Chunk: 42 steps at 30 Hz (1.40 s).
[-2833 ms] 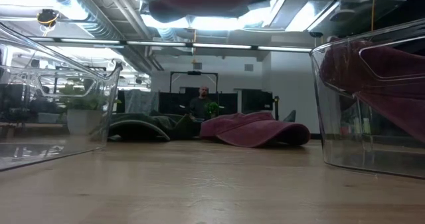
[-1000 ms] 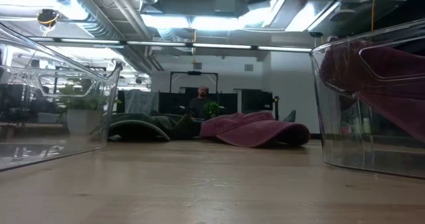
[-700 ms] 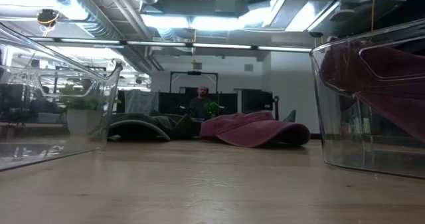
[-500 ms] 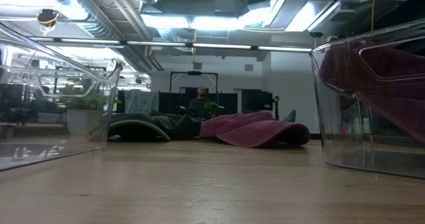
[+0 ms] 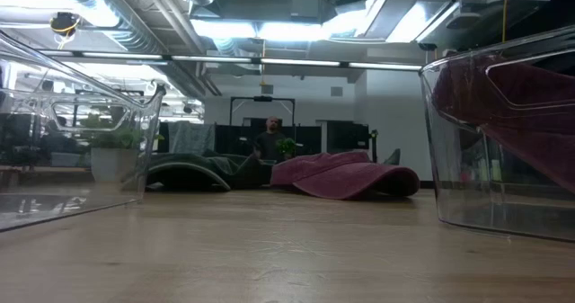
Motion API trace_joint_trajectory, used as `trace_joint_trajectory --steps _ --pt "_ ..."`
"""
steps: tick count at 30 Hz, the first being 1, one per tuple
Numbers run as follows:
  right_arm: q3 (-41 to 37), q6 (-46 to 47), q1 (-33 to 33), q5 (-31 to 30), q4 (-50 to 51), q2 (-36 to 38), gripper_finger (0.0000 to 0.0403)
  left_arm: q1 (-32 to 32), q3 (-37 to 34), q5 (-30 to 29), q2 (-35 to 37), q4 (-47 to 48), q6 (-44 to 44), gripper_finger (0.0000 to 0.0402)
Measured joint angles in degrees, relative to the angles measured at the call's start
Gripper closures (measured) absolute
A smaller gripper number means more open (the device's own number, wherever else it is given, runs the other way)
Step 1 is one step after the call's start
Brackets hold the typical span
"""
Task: Pick & Place hat
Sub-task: Put the left red cap into the right transparent bin
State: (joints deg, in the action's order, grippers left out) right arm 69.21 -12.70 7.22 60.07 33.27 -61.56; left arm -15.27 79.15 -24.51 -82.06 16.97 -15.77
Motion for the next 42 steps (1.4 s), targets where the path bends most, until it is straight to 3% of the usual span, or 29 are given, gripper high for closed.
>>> trace_joint_trajectory --steps 18,31,37,42 --pt "0.0 -10.5 0.0 -3.9 8.0 -0.4 0.0400 0.0 0.0 -0.1 0.0 0.0 0.0 0.0258" --pt "-0.3 -21.0 0.0 -13.0 19.3 -2.2 0.0400 0.0 0.0 -0.1 0.0 0.0 0.0 0.0258" --pt "-5.3 -22.3 0.0 -13.2 20.2 -2.2 0.0400 0.0 0.0 -0.1 0.0 0.0 0.0 0.0258" --pt "-9.9 -22.5 0.0 -18.1 20.5 -2.3 0.0400 0.0 0.0 -0.1 0.0 0.0 0.0 0.0258"
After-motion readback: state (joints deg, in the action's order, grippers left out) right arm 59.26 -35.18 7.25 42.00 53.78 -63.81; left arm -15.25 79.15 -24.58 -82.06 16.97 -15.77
